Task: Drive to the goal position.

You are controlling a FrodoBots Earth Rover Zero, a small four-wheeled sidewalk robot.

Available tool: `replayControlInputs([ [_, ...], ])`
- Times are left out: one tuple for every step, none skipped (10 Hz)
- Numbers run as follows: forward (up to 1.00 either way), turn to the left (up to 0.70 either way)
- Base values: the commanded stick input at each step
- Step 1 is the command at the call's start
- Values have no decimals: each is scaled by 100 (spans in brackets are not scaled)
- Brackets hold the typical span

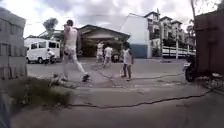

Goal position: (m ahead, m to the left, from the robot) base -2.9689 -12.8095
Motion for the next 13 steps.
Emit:
replayControlInputs([
  [-12,0],
  [-12,0],
  [-12,0],
  [-12,0],
  [-13,0],
  [-12,0],
  [-12,0],
  [-12,0],
  [-12,0],
  [-12,0],
  [-12,0],
  [-12,0],
  [-12,0],
])
